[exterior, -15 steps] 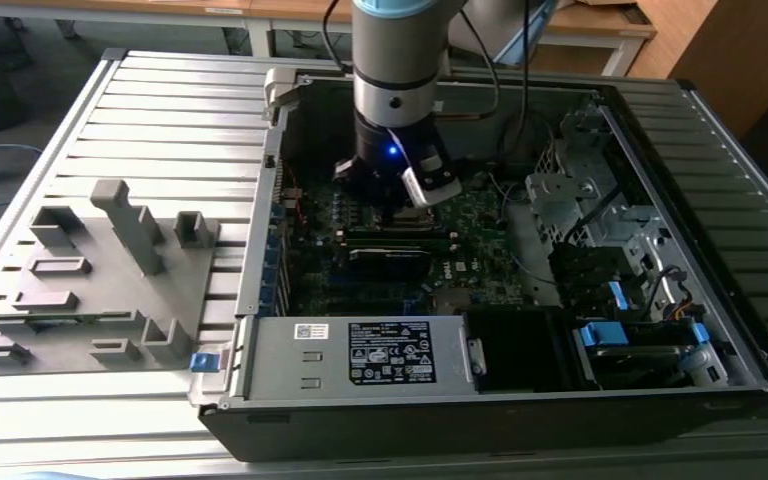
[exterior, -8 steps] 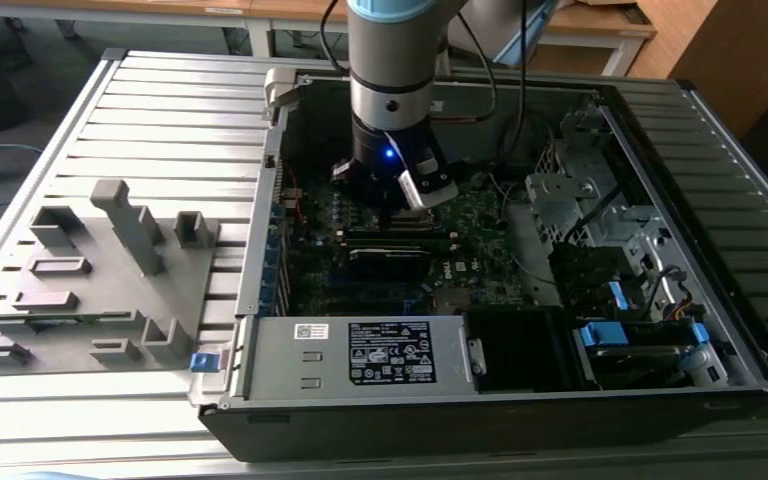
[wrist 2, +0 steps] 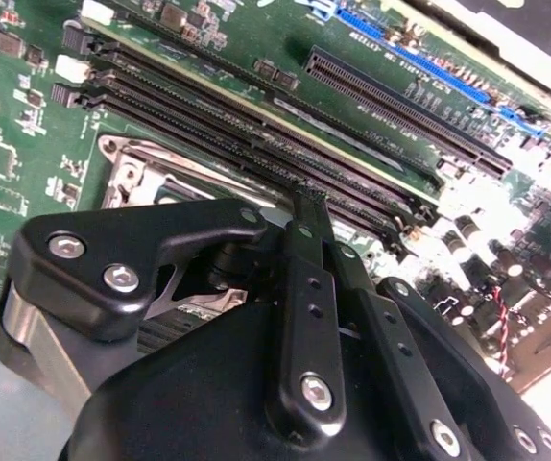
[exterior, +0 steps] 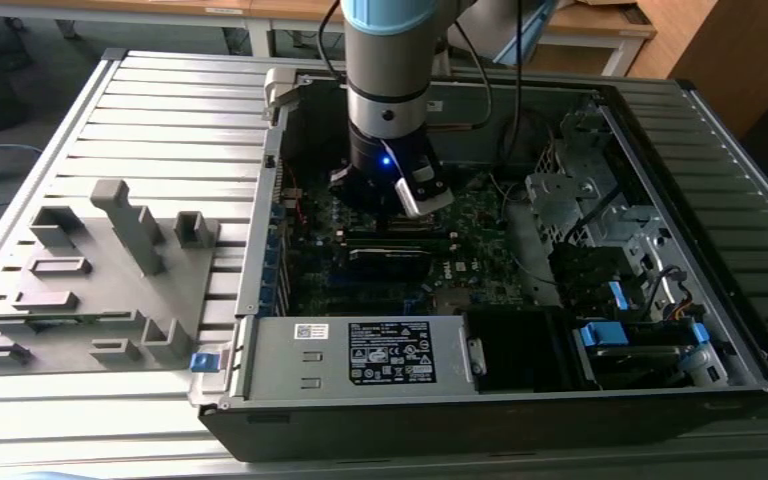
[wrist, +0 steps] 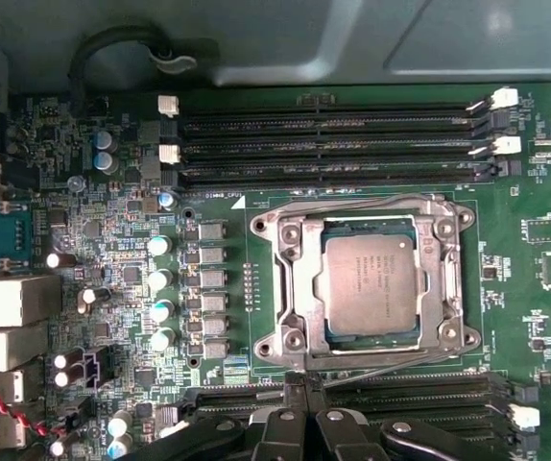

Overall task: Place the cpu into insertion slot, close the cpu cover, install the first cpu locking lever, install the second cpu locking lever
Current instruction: 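Install the second cpu locking lever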

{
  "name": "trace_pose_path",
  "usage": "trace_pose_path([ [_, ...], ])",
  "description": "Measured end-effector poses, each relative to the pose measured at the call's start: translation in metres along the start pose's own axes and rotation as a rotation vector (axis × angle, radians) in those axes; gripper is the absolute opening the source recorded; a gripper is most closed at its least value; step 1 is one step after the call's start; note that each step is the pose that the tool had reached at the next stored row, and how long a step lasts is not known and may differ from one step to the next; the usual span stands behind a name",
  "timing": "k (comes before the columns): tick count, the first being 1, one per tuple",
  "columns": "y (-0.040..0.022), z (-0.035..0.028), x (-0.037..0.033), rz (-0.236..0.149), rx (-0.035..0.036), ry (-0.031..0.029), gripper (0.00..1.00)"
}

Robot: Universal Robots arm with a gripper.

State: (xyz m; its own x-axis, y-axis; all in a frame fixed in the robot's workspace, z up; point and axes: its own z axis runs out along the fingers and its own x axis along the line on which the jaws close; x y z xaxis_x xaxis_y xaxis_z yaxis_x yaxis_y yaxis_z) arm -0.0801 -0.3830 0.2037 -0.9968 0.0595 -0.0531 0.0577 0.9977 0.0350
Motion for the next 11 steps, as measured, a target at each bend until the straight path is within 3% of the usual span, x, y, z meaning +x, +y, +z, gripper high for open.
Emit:
trace_pose_path([
  [4, -0.0007, 0.0008, 0.0008, 0.001, -0.0092, 0.0005, 0.11],
  [8, -0.0021, 0.0011, 0.001, 0.002, -0.038, 0.0021, 0.11],
  [11, -0.0032, 0.0019, 0.0013, 0.003, -0.0508, 0.0029, 0.11],
])
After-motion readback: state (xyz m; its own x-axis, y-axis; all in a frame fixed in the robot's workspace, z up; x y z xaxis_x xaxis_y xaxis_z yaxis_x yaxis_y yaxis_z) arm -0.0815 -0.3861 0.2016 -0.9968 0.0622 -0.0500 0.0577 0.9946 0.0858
